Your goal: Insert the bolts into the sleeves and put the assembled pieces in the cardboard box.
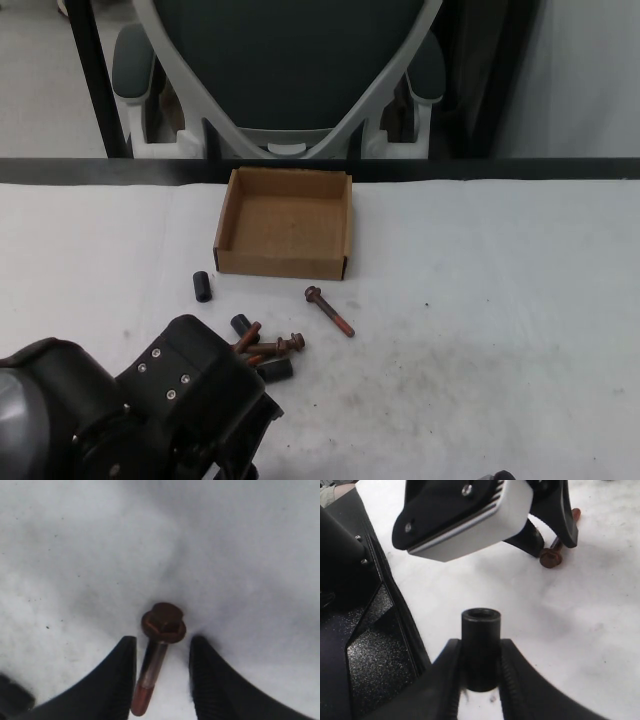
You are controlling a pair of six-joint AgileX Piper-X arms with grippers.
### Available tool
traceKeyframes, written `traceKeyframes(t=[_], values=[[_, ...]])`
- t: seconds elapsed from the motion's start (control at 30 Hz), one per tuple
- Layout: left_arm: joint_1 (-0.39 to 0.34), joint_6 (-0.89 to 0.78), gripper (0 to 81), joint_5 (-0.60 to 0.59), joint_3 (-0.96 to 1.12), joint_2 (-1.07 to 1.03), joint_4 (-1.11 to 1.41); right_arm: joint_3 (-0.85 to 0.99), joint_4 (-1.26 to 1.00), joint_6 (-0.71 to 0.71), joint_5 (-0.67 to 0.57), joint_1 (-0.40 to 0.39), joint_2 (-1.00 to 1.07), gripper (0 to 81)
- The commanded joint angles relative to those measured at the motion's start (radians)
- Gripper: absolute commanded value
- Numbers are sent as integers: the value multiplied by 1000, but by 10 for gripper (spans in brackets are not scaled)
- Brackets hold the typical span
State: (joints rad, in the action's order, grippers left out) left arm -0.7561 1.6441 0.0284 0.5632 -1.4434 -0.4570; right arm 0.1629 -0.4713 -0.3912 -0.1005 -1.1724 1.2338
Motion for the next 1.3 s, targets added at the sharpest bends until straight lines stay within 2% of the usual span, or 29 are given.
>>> traceKeyframes(t=[0.0, 0.37, 0.57, 0.7, 0.9, 1.1, 1.27], values=[[-4, -4, 314, -1, -5, -37, 6, 10, -5, 9, -3, 3, -8, 2], [-4, -59, 6, 42, -5, -37, -5, 10, -5, 9, 9, 3, -8, 2], [-7, -191, 8, 10, -5, -2, -5, -10, -11, 17, 59, 3, -8, 2], [-36, -292, 8, -28, -5, 75, -5, -33, -55, 17, 81, 3, -8, 2], [-112, -523, 8, -54, -8, 219, -3, -77, -175, 15, 81, 3, -10, 2], [-224, -710, 8, -56, -10, 367, 1, -111, -245, 1, 100, -3, -15, 2], [-304, -872, 8, 10, -64, 473, 90, -111, -243, 10, 133, -29, -48, 2]])
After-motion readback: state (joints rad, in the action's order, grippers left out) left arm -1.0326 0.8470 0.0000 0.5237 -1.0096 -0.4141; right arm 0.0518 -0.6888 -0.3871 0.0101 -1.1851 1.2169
